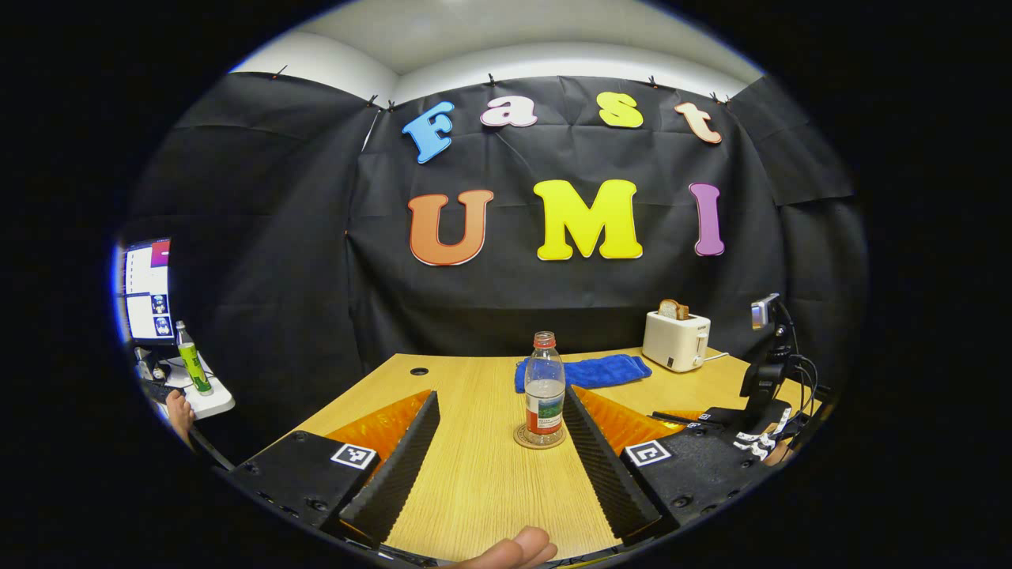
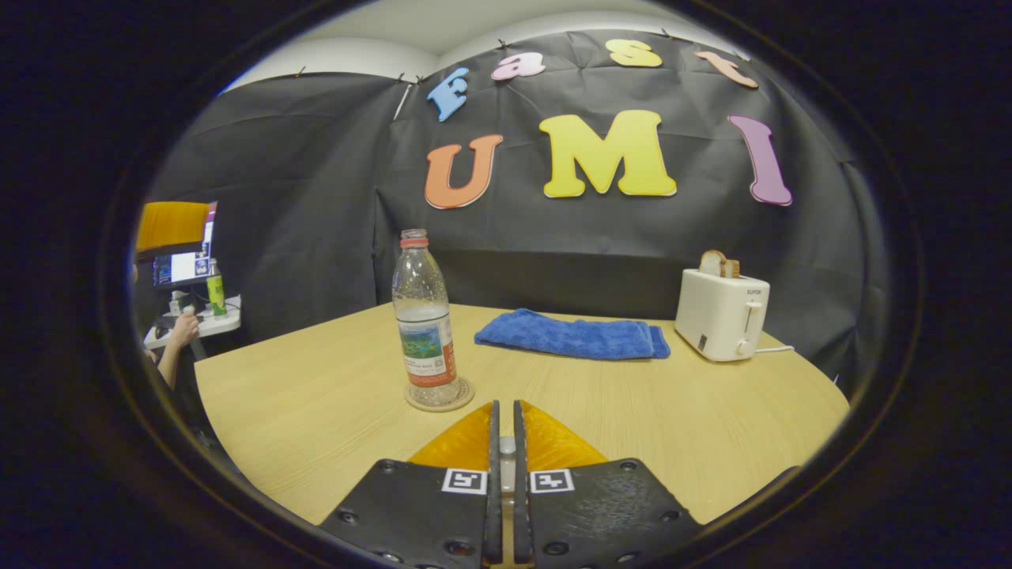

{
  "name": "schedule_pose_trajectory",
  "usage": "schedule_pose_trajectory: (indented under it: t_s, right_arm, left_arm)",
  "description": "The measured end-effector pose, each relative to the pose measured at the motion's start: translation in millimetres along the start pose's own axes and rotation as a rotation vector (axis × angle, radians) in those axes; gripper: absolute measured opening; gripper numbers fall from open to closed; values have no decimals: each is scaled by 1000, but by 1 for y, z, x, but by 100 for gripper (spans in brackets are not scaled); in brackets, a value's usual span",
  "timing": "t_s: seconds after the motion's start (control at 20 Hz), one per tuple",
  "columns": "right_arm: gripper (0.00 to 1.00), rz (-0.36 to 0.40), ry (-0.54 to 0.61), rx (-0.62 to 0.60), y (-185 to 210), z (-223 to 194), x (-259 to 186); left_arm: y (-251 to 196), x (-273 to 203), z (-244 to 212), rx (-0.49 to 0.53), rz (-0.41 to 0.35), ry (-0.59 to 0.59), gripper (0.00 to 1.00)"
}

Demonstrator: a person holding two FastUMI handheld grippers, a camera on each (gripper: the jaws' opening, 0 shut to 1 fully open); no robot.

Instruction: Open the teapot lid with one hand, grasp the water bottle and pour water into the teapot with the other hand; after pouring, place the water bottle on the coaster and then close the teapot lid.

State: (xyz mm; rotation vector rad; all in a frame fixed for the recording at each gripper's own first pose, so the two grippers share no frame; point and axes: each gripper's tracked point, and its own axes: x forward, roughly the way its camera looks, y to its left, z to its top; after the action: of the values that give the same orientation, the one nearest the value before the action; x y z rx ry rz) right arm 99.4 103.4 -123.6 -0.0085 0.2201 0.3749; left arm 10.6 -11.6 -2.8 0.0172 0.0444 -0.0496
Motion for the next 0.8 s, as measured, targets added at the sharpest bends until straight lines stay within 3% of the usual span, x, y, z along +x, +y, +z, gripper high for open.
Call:
schedule_pose_trajectory:
  t_s: [0.35, 0.4, 0.65, 0.8]
  right_arm:
    - [11, -30, -26, -1, -6, 11, -8]
    - [19, -36, -28, -6, -6, 14, -11]
    - [45, -43, -74, -10, -2, 39, -46]
    - [60, -87, -104, -37, -10, 57, -72]
  left_arm:
    - [3, 3, -5, 33, 18, 13, 98]
    - [2, 2, -5, 33, 19, 12, 98]
    - [4, -1, 1, 30, 31, -5, 98]
    - [6, -4, 5, 29, 40, -13, 98]
